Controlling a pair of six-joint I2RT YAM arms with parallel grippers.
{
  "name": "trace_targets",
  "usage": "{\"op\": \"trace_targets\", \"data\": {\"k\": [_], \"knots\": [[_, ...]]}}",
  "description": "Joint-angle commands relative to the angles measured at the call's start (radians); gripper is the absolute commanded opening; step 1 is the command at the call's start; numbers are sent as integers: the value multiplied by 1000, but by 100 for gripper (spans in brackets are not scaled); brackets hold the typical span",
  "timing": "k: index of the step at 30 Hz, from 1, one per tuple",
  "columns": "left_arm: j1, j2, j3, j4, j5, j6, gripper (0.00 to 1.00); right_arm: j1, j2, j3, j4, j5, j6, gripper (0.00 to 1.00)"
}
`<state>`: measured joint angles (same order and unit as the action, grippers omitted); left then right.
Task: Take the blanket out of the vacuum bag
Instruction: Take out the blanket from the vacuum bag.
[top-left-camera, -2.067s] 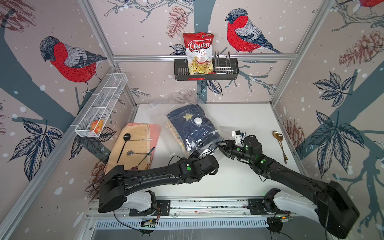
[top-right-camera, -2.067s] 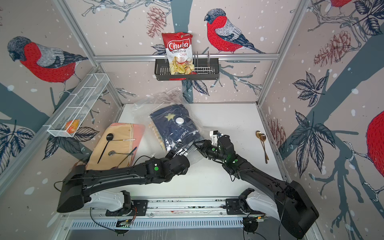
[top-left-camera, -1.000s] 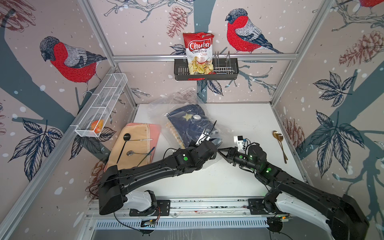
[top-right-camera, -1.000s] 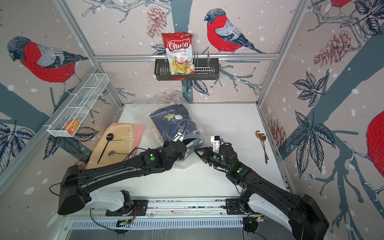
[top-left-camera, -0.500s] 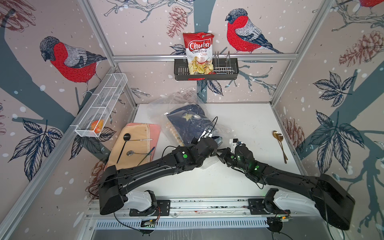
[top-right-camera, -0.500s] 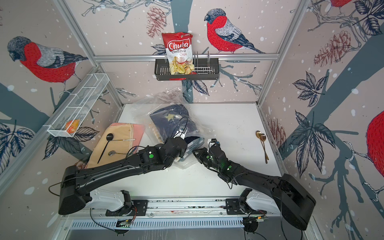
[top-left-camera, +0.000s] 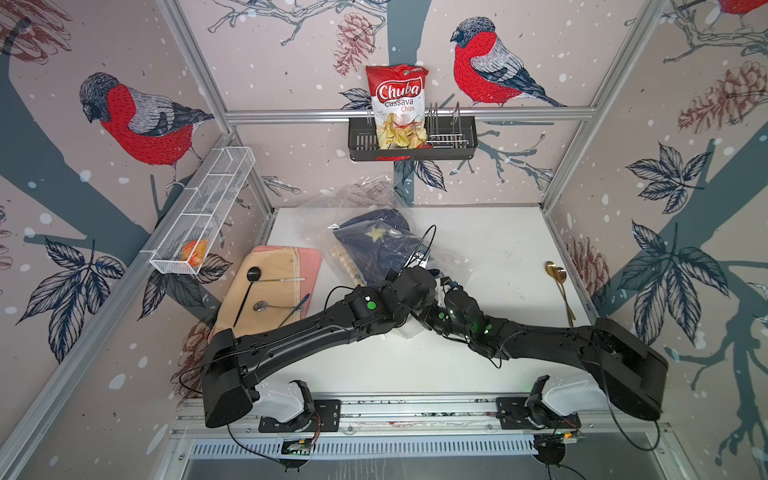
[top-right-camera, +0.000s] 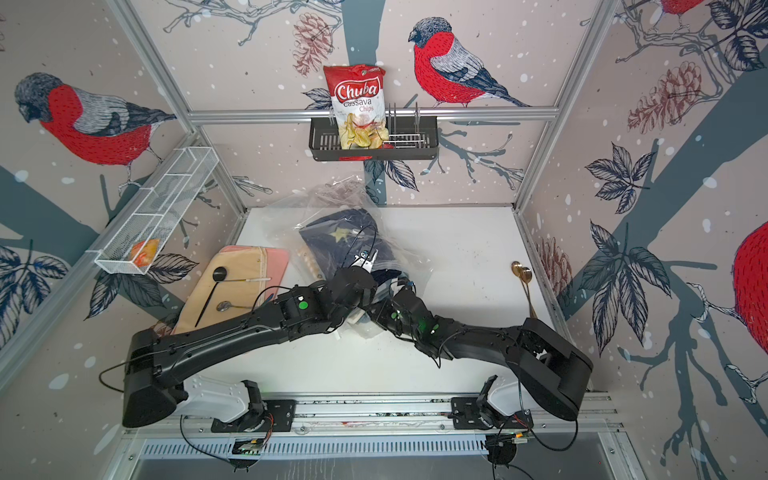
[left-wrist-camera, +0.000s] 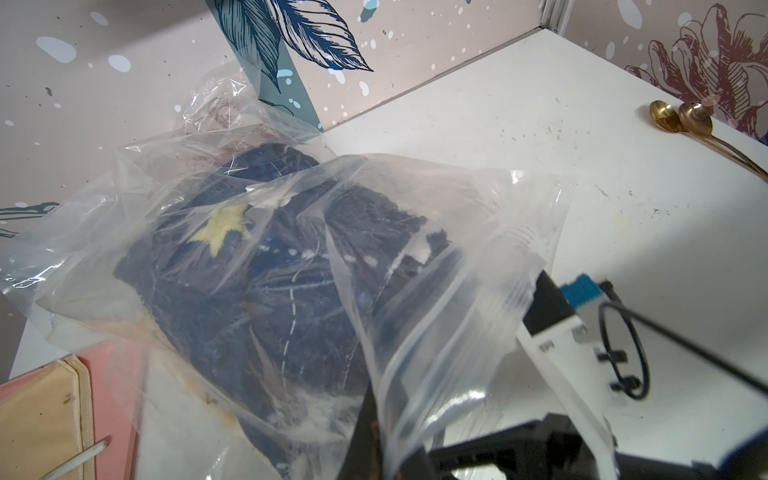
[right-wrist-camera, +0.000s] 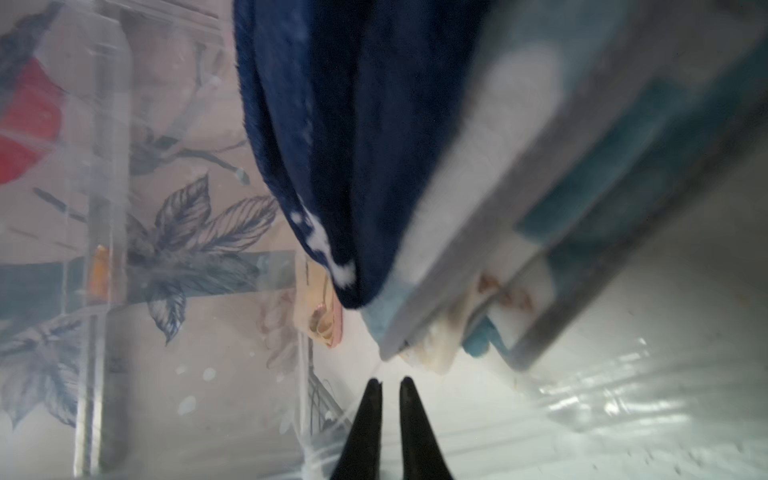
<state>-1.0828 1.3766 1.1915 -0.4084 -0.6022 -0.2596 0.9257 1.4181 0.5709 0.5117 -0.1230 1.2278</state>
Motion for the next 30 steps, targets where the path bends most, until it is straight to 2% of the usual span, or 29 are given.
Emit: {"op": "trace_targets", "data": {"k": [1,4,9,18,24,28,30], "knots": [[1,-20,-8,7,21,-2,0,-45,17,43,24,-87,-53,12],[2,-36,-27,6,33,-3,0,-85,45,63,41,-99,-19,16],[2,-49,-42,9,46,-3,0,-126,124,64,165,-124,101,29],[1,-60,-68,13,62,-11,0,-150,191,71,252,-127,140,38],[2,-71,-84,8,59,-17,0,-150,239,89,291,-151,151,56],[1,-79,-85,0,62,-20,0,-152,252,97,308,-149,154,56],[1,-85,-86,-3,61,-21,0,-157,250,109,303,-151,147,50]]}}
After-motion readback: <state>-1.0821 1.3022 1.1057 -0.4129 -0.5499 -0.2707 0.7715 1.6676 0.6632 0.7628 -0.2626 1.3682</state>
